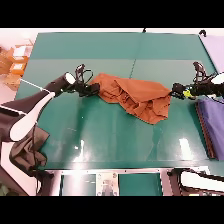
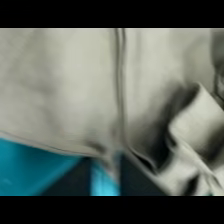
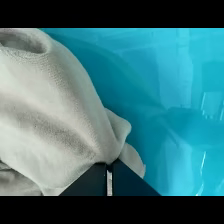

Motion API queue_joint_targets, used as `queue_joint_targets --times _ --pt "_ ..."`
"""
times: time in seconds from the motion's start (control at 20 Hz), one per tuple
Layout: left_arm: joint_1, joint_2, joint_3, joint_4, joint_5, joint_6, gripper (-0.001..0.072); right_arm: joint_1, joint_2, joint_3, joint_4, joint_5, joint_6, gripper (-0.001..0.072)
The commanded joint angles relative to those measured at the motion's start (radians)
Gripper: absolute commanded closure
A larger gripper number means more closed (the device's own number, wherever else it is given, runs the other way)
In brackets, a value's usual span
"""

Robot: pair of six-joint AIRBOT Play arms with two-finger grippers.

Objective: Fold the shirts.

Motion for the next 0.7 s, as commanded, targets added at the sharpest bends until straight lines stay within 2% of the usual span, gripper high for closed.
queue_joint_targets --times 0.0,0.15,0.25,0.4,0.55,0.65 --pt "-0.004 -0.009 0.002 0.002 0.105 -0.005 0.0682 -0.005 -0.003 0.004 0.003 -0.005 -0.021 0.0696" --pt "-0.004 0.009 0.068 0.013 0.031 0.026 0.0683 -0.006 -0.002 0.024 0.003 -0.004 -0.028 0.0697" --pt "-0.004 0.075 0.148 0.047 -0.041 0.059 0.0683 -0.01 0.0 0.107 0.039 0.08 -0.028 0.0698" --pt "-0.004 0.269 0.314 0.216 -0.163 0.058 0.0683 -0.039 0.036 0.329 0.143 0.235 -0.029 0.0698" --pt "-0.004 0.497 0.482 0.382 -0.223 0.053 0.0683 -0.073 0.124 0.564 0.162 0.259 -0.027 0.0697" --pt "-0.004 0.641 0.568 0.424 -0.228 0.051 0.0682 -0.095 0.192 0.69 0.162 0.262 -0.01 0.0697"
